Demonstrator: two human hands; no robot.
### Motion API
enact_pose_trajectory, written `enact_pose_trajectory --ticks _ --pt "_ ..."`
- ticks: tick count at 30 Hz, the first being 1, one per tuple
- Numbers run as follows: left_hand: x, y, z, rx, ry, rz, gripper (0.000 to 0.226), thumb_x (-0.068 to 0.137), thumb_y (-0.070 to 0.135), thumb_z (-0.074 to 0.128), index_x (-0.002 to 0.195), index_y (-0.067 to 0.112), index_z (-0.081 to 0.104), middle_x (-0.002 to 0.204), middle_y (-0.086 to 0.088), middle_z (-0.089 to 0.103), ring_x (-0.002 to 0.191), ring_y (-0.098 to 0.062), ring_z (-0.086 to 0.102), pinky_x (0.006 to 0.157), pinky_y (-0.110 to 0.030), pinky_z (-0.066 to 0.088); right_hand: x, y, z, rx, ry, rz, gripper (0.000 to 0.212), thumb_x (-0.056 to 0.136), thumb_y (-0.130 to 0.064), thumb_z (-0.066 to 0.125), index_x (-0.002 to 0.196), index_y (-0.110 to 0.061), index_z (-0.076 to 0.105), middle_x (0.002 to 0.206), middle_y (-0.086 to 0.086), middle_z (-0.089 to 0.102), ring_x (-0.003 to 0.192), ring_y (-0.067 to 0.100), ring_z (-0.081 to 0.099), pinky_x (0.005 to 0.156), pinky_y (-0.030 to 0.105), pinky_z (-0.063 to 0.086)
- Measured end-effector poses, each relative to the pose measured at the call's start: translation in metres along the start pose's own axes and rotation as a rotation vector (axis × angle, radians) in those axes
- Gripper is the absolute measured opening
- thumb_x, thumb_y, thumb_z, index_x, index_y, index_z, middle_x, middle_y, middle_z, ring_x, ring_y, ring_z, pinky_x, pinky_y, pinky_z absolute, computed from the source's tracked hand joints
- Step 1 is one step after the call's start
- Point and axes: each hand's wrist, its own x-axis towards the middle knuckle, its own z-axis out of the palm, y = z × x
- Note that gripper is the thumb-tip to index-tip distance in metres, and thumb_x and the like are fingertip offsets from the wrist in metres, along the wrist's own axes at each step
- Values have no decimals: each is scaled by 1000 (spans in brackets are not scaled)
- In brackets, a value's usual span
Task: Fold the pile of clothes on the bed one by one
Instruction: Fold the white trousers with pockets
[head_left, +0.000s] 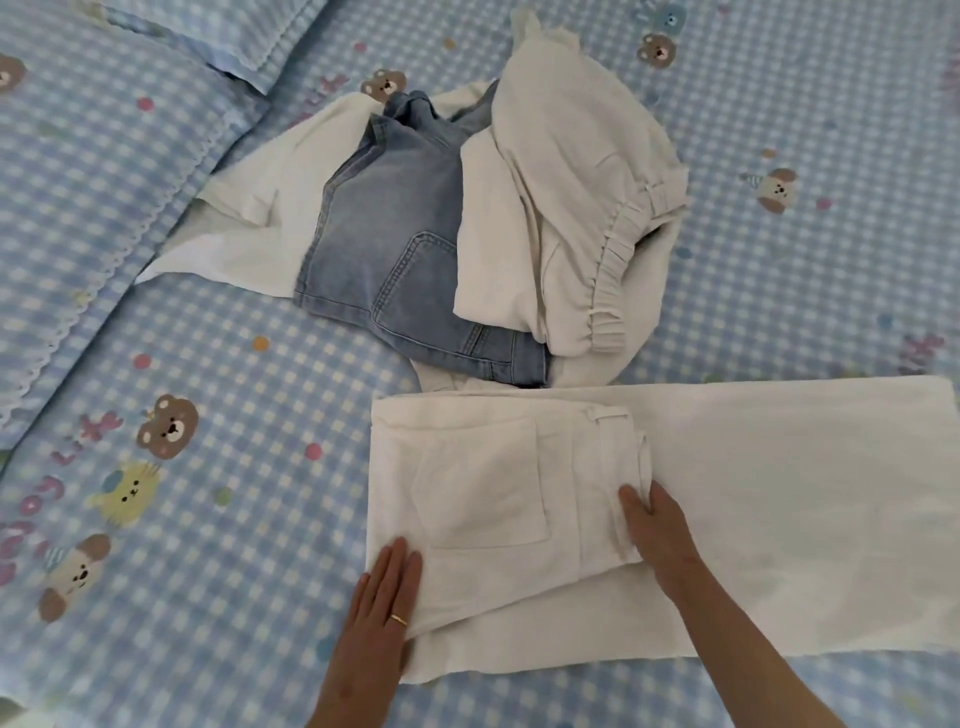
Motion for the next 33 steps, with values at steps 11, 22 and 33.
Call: enact_pose_trajectory --ticks 11,22,33 --pt "88 21 -37 133 141 -42 63 100 43 18 148 2 19 157 -14 13 145 -24 9 116 -38 9 -20 -11 14 -796 480 -291 44 95 -21 44 137 -8 44 134 23 49 115 40 52 91 50 44" --pt "131 -49 24 291 31 -155 71 95 52 16 151 10 8 159 -5 6 147 -20 9 117 -45 10 44 22 35 -1042 119 -761 59 97 -47 25 151 -24 19 160 -1 11 147 18 12 116 51 13" --pt "129 121 41 70 74 170 63 100 44 14 145 2 21 157 -13 13 146 -22 6 115 -38 9 28 69 -56 -961 121 -632 55 96 -34 26 148 -14 24 156 5 23 144 22 23 112 45 19"
